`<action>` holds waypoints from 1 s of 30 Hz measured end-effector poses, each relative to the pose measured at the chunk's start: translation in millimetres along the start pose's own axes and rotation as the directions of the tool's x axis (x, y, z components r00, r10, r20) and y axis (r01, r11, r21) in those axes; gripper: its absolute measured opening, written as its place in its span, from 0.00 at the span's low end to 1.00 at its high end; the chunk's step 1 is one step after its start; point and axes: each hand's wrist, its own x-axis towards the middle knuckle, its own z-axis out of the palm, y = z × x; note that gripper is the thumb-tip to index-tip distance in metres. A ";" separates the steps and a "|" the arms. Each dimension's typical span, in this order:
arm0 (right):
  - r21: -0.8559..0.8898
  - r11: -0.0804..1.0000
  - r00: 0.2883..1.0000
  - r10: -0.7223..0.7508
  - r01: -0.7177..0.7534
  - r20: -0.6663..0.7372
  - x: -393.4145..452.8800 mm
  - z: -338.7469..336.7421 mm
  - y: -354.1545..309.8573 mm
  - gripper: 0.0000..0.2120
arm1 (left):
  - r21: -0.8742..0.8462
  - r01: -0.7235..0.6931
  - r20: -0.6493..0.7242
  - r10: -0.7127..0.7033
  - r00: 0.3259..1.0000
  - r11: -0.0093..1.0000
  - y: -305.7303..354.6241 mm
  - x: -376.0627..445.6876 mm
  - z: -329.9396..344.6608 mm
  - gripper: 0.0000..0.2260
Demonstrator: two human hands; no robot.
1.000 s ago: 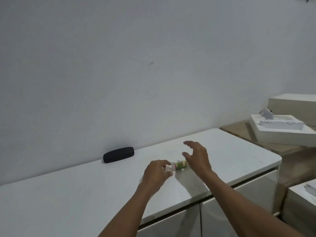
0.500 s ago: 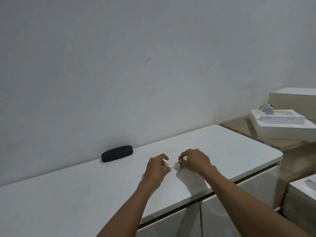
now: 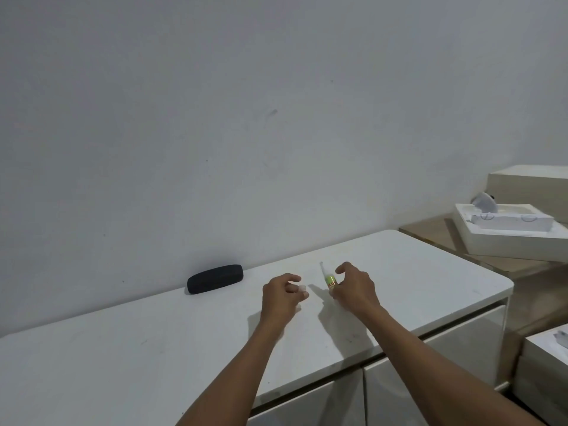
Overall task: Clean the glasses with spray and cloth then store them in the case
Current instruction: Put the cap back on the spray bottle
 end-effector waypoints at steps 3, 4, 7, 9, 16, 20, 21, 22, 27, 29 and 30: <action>0.070 0.998 0.999 -0.004 0.006 -0.039 -1.1 3.0 5.1 0.21 | -0.051 -0.019 -0.039 0.017 0.999 0.999 9.3 7.5 -1.1 0.08; 0.097 0.995 0.999 -0.007 0.012 -0.049 -2.9 3.4 6.4 0.20 | -0.080 -0.016 -0.045 0.012 0.999 0.997 12.3 10.3 -0.4 0.07; 0.189 0.981 0.996 -0.021 0.038 -0.088 -9.5 4.9 10.7 0.16 | -0.152 -0.008 -0.043 0.002 0.999 0.988 22.5 15.8 3.8 0.07; 0.220 0.974 0.994 -0.041 0.063 -0.106 -11.4 7.3 13.6 0.15 | -0.167 -0.027 -0.034 0.022 0.999 0.986 28.7 18.6 9.4 0.08; 0.293 0.954 0.994 -0.039 0.067 -0.102 -11.9 10.1 17.6 0.13 | -0.129 -0.131 0.004 0.133 0.991 0.983 37.1 22.7 32.8 0.07; 0.284 0.955 0.992 -0.052 0.084 -0.117 -10.3 11.7 20.9 0.12 | -0.132 -0.156 0.004 0.158 0.988 0.979 37.8 22.7 41.6 0.07; 0.280 0.956 0.991 -0.058 0.089 -0.119 -9.8 11.9 21.5 0.12 | -0.150 -0.154 -0.003 0.155 0.988 0.977 37.5 22.9 42.8 0.07; 0.275 0.957 0.991 -0.063 0.093 -0.117 -9.1 12.3 22.3 0.12 | -0.174 -0.151 -0.011 0.151 0.988 0.973 38.0 22.9 43.3 0.07; 0.271 0.959 0.991 -0.053 0.084 -0.120 -6.2 12.7 23.9 0.12 | -0.186 -0.164 -0.012 0.164 0.986 0.969 38.7 25.2 44.6 0.08; 0.279 0.957 0.992 -0.051 0.082 -0.115 -5.0 12.0 24.2 0.12 | -0.228 -0.156 -0.024 0.155 0.988 0.961 39.5 24.5 45.7 0.08; 0.285 0.955 0.993 -0.050 0.079 -0.108 -4.6 11.3 24.4 0.12 | -0.243 -0.159 -0.035 0.155 0.987 0.957 39.2 24.7 47.1 0.08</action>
